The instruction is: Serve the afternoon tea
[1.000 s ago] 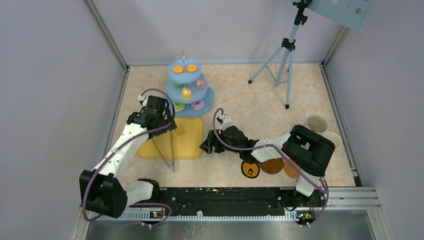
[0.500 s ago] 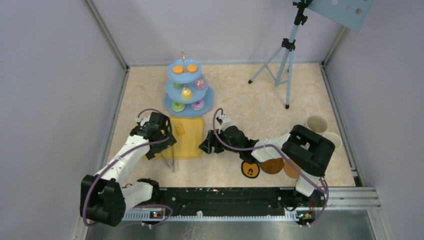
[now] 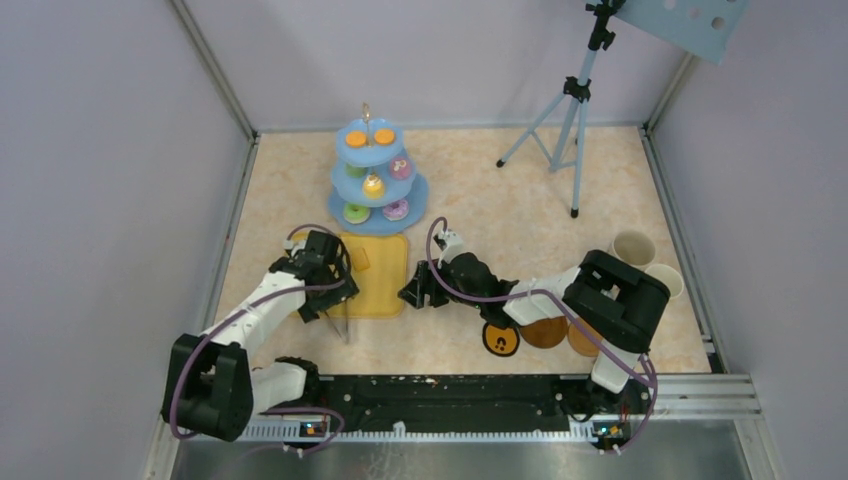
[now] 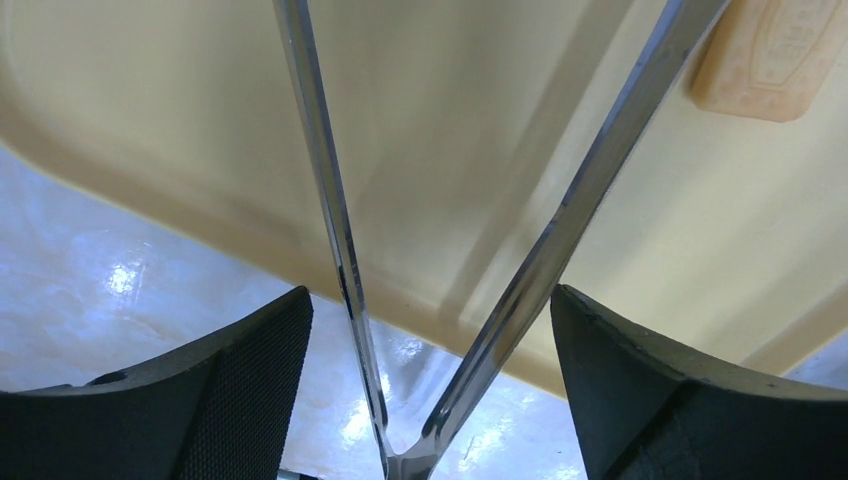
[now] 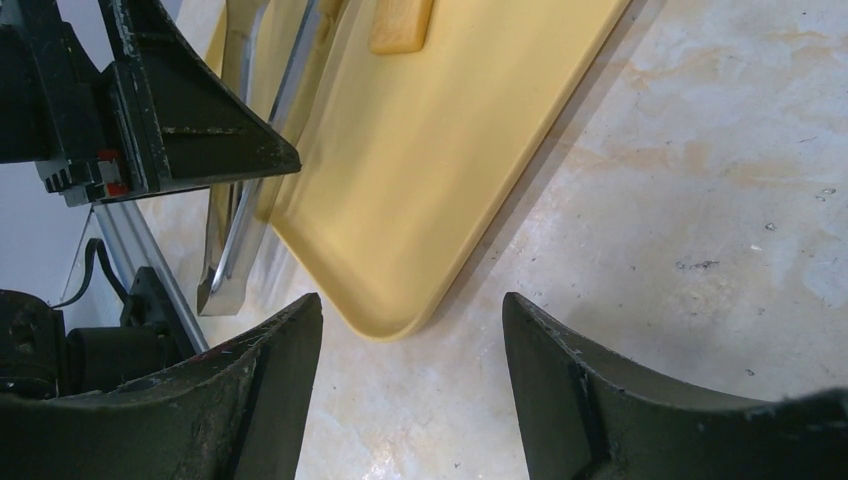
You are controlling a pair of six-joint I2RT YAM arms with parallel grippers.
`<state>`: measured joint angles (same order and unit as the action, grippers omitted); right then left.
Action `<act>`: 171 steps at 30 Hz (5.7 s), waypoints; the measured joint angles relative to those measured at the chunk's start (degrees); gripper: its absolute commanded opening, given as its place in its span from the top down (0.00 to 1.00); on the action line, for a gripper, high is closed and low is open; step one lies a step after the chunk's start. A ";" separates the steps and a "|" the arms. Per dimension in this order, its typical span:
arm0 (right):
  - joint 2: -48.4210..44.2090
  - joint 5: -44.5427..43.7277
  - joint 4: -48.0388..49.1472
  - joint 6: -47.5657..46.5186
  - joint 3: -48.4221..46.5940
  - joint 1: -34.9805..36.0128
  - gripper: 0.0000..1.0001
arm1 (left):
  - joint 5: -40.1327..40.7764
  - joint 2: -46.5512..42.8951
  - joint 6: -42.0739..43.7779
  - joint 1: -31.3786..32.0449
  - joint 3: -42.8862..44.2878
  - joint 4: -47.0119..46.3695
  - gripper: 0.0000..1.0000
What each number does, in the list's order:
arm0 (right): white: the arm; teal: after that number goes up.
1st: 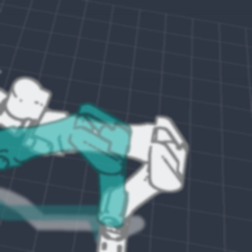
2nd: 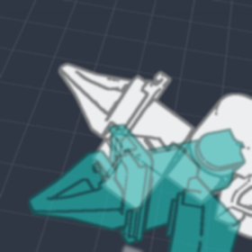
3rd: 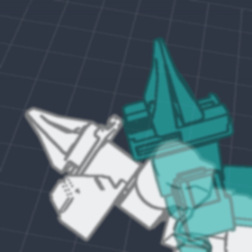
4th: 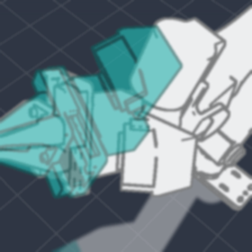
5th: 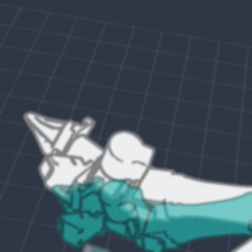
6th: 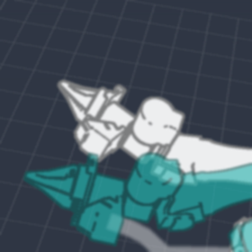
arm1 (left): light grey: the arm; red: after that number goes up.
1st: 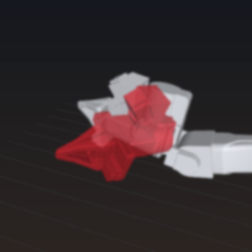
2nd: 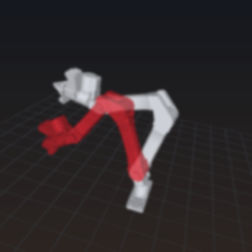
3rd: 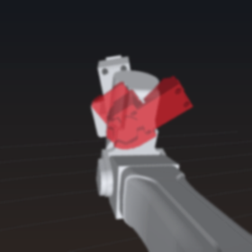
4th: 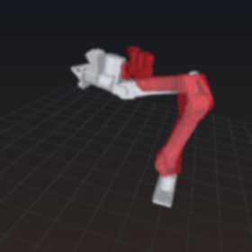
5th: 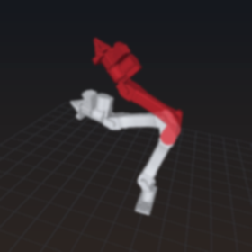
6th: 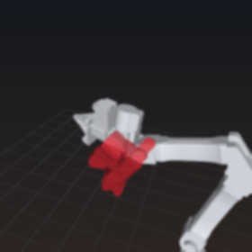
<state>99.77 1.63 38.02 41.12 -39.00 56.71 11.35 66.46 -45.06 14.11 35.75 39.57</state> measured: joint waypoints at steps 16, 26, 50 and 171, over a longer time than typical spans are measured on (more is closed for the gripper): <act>0.04 0.00 0.07 0.00 0.00 0.00 0.35 | 2.89 6.80 2.10 0.98 3.37 3.32 0.33; 0.04 -0.02 0.07 0.00 0.00 0.00 0.35 | 2.40 4.68 2.58 0.87 6.71 7.08 0.45; 0.02 -0.04 0.07 0.00 0.02 0.00 0.35 | -8.37 -4.02 0.52 8.20 21.64 25.86 0.49; -3.15 -2.54 0.13 0.92 4.33 -1.51 0.36 | 18.18 11.08 15.54 19.67 78.58 42.56 0.77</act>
<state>96.62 -0.91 38.15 42.04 -34.68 55.20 29.54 77.54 -29.52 33.78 114.32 82.13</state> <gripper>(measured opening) 0.645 0.321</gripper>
